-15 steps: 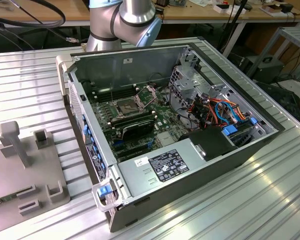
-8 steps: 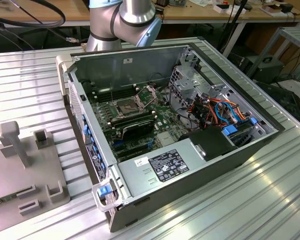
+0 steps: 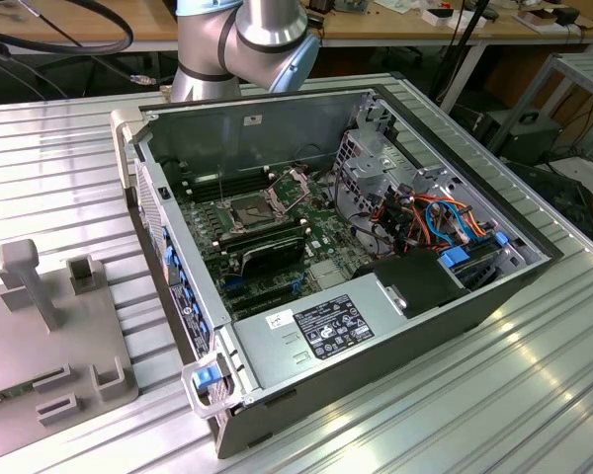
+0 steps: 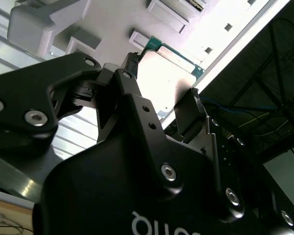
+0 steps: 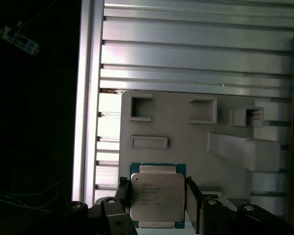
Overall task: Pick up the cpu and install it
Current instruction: 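Pick up the cpu and move it towards the insertion slot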
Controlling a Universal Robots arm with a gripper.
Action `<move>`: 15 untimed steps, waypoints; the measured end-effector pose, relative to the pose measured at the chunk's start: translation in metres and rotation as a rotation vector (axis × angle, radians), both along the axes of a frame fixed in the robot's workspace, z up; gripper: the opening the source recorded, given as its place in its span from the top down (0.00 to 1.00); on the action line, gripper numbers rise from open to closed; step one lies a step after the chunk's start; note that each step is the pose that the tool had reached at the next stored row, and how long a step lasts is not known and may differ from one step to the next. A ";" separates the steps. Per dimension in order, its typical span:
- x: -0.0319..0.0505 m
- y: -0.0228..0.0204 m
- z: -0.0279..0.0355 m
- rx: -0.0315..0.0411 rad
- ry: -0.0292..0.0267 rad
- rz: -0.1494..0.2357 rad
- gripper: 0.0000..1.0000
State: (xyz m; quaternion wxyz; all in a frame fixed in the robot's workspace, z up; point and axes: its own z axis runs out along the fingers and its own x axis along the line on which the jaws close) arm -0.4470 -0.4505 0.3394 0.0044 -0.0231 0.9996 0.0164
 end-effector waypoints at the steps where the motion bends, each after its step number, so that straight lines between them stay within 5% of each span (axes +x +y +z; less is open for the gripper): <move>1: 0.0001 0.0000 0.0013 0.0000 0.0001 0.000 0.45; 6: 0.0001 0.0000 0.0153 0.0001 0.0000 0.000 0.45; 9: 0.0213 0.0000 0.0154 0.0000 0.0000 0.000 0.45; 15: 0.0382 0.0000 0.0154 0.0001 0.0000 0.000 0.45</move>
